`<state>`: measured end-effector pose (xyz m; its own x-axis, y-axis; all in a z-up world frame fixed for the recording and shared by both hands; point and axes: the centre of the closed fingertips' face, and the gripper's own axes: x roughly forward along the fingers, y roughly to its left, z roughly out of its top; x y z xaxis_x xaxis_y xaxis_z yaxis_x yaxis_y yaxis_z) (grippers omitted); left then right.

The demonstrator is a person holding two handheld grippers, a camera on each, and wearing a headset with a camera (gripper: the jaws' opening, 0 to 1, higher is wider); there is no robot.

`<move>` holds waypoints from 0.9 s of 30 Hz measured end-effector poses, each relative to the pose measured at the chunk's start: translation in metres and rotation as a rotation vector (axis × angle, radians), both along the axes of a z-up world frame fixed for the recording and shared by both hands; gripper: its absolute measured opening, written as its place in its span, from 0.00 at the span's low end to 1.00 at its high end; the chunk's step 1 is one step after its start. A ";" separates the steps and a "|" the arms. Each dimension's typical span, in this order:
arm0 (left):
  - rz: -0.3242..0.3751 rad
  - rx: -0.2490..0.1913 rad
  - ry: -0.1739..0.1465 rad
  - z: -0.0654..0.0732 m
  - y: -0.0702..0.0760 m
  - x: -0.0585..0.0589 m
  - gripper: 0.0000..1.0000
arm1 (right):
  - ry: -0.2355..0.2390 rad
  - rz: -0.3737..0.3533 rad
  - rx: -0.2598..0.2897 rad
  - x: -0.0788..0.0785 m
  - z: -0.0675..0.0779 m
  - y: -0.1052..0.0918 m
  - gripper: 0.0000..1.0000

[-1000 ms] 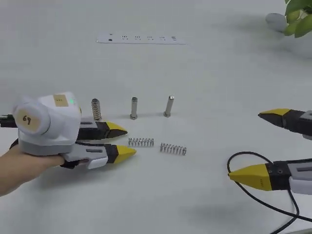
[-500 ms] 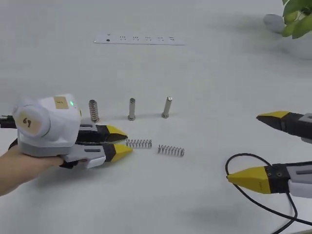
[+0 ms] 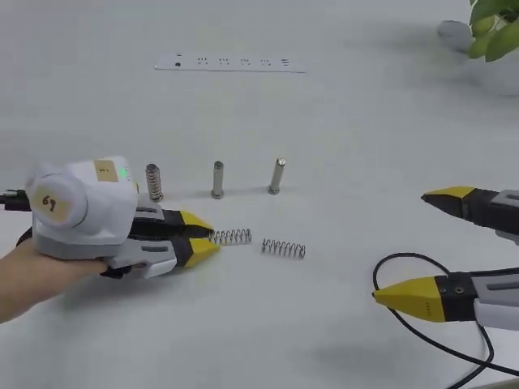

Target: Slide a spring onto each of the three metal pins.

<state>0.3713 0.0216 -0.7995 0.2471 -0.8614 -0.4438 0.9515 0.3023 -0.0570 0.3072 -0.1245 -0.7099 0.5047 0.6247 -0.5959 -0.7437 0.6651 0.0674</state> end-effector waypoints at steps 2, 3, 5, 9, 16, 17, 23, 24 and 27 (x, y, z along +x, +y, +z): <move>0.004 0.006 -0.015 0.000 0.000 0.002 0.04 | 0.000 0.000 0.001 0.000 0.000 0.000 0.89; 0.004 0.006 -0.013 0.000 0.000 0.002 0.04 | 0.001 0.001 0.000 0.000 0.000 0.000 0.89; 0.003 0.005 -0.012 0.000 0.000 0.001 0.04 | 0.000 0.002 0.001 0.000 0.000 0.001 0.88; 0.004 0.005 -0.011 0.000 0.000 0.000 0.03 | 0.000 0.003 0.000 0.000 -0.001 0.001 0.88; 0.014 -0.009 -0.008 0.003 0.001 0.000 0.03 | 0.009 0.017 -0.001 -0.003 -0.005 0.006 0.88; 0.015 -0.008 -0.009 0.003 0.001 0.000 0.03 | 0.010 0.019 -0.001 -0.003 -0.006 0.007 0.87; 0.020 -0.010 -0.011 0.005 0.002 0.000 0.03 | 0.014 0.029 -0.001 -0.005 -0.007 0.010 0.87; 0.021 -0.013 -0.005 0.005 0.002 -0.001 0.03 | 0.014 0.030 0.000 -0.005 -0.007 0.011 0.87; 0.024 -0.015 -0.004 0.006 0.002 -0.001 0.03 | 0.015 0.031 0.000 -0.005 -0.007 0.011 0.87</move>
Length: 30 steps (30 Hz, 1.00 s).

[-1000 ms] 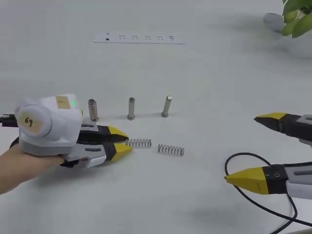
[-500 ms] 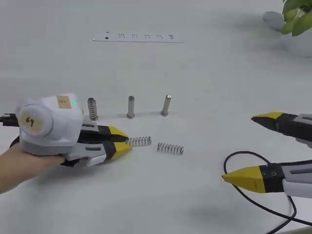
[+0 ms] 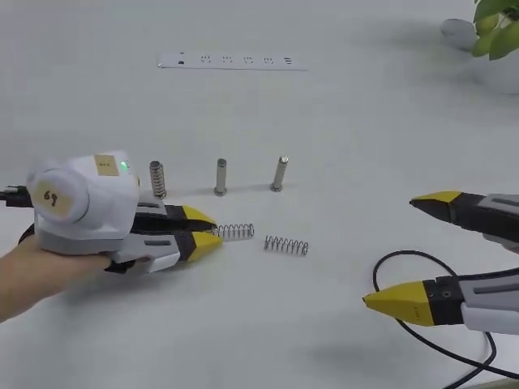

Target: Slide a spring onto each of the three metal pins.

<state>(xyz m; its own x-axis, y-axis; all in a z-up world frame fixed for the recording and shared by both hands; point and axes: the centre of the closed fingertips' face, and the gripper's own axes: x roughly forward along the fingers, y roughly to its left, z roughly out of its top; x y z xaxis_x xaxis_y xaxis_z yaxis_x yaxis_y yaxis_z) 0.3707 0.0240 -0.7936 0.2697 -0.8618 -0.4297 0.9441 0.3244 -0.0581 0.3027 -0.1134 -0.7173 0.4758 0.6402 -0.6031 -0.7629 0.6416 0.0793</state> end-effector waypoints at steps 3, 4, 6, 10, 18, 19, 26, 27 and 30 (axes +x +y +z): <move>0.011 0.002 -0.001 -0.001 0.001 0.001 0.03 | 0.002 -0.001 0.003 0.001 0.000 0.000 0.87; 0.017 -0.005 0.004 0.000 0.001 0.002 0.03 | 0.000 -0.001 0.003 0.001 0.001 0.000 0.87; 0.018 -0.009 0.002 0.001 0.001 0.002 0.03 | -0.001 -0.002 0.006 0.002 0.002 0.000 0.87; 0.016 -0.017 0.003 0.005 0.002 0.000 0.03 | 0.000 0.001 0.013 0.004 0.003 0.001 0.86; 0.011 -0.048 -0.007 0.020 0.000 -0.004 0.03 | 0.008 0.029 0.020 0.005 0.003 0.009 0.85; 0.010 -0.052 -0.008 0.022 0.000 -0.005 0.03 | 0.007 0.031 0.020 0.006 0.003 0.010 0.85; 0.006 -0.079 -0.024 0.036 0.000 -0.010 0.03 | -0.003 0.060 0.027 0.012 0.008 0.018 0.82; 0.005 -0.083 -0.026 0.038 0.000 -0.011 0.03 | -0.002 0.065 0.027 0.012 0.009 0.019 0.82; 0.005 -0.089 -0.037 0.044 0.001 -0.012 0.03 | -0.002 0.081 0.026 0.012 0.010 0.023 0.80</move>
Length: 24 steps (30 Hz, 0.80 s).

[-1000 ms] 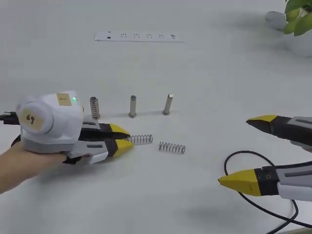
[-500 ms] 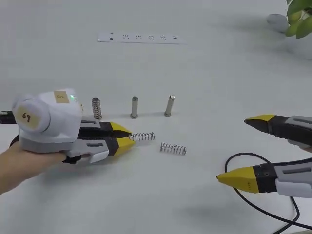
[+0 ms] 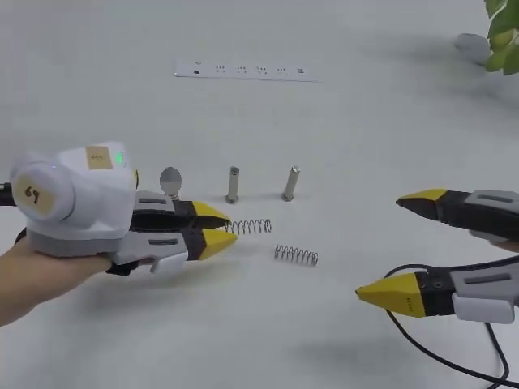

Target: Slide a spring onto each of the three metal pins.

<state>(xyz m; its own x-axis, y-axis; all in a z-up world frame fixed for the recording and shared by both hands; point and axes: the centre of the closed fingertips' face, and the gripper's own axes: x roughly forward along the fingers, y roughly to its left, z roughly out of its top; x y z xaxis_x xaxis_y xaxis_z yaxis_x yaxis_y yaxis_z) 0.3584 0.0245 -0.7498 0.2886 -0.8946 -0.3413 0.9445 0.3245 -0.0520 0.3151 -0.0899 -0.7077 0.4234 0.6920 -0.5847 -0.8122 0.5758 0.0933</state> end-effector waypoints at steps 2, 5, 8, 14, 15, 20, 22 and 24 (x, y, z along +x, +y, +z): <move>0.001 -0.005 -0.008 0.004 0.001 -0.001 0.03 | -0.002 0.009 0.002 0.000 0.001 0.004 0.77; 0.000 -0.019 -0.017 0.012 0.002 -0.004 0.03 | -0.002 0.023 0.006 0.002 0.003 0.010 0.76; -0.002 -0.026 -0.028 0.020 0.002 -0.008 0.03 | -0.003 0.038 0.012 0.002 0.004 0.015 0.73; -0.024 -0.034 -0.039 0.028 0.002 -0.020 0.03 | -0.005 0.080 0.017 0.002 0.006 0.027 0.71; -0.031 -0.033 -0.041 0.029 0.002 -0.023 0.03 | -0.005 0.086 0.016 0.002 0.006 0.029 0.70; -0.041 -0.036 -0.042 0.032 0.003 -0.029 0.03 | -0.007 0.120 0.017 0.003 0.008 0.038 0.67; -0.041 -0.038 -0.044 0.034 0.004 -0.030 0.03 | -0.005 0.137 0.022 0.003 0.008 0.042 0.66; -0.045 -0.039 -0.041 0.034 0.004 -0.031 0.03 | -0.006 0.146 0.023 0.003 0.008 0.045 0.64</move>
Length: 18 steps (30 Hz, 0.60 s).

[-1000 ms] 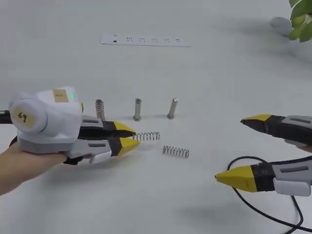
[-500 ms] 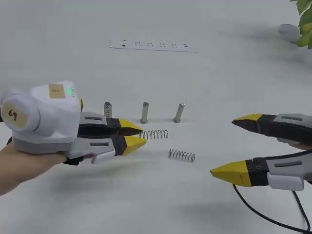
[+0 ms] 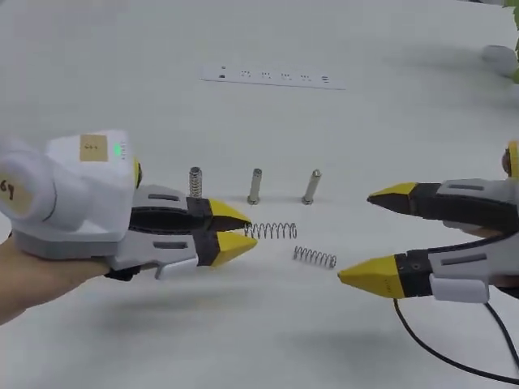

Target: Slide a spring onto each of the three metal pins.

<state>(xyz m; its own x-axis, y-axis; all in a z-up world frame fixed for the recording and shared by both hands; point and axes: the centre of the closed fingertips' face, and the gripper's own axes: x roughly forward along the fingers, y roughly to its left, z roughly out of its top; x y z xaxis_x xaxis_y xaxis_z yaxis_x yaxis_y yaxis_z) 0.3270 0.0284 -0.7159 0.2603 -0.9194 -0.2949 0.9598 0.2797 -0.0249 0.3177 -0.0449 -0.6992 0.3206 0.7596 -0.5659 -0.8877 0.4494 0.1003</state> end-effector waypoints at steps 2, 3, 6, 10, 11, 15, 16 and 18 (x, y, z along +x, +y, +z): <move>0.000 0.001 0.000 0.000 0.001 -0.001 0.03 | 0.005 0.011 0.004 0.000 0.000 0.003 0.63; -0.001 0.001 0.001 0.000 0.001 -0.002 0.03 | 0.004 0.019 0.009 -0.001 0.001 0.005 0.62; -0.003 -0.001 0.003 0.000 0.001 -0.003 0.03 | 0.008 0.031 0.013 -0.001 0.001 0.010 0.60; -0.009 -0.009 0.007 0.001 -0.001 -0.007 0.03 | 0.027 0.055 0.023 -0.003 0.000 0.016 0.54; -0.011 -0.008 0.008 0.001 -0.001 -0.008 0.03 | 0.028 0.057 0.023 -0.004 0.000 0.017 0.53; -0.011 -0.013 0.013 0.001 -0.002 -0.009 0.03 | 0.040 0.077 0.030 -0.006 -0.002 0.022 0.47; -0.011 -0.016 0.016 0.001 -0.002 -0.010 0.03 | 0.047 0.079 0.032 -0.006 -0.003 0.023 0.46; -0.015 -0.017 0.018 0.002 -0.002 -0.011 0.03 | 0.049 0.085 0.037 -0.006 -0.003 0.025 0.45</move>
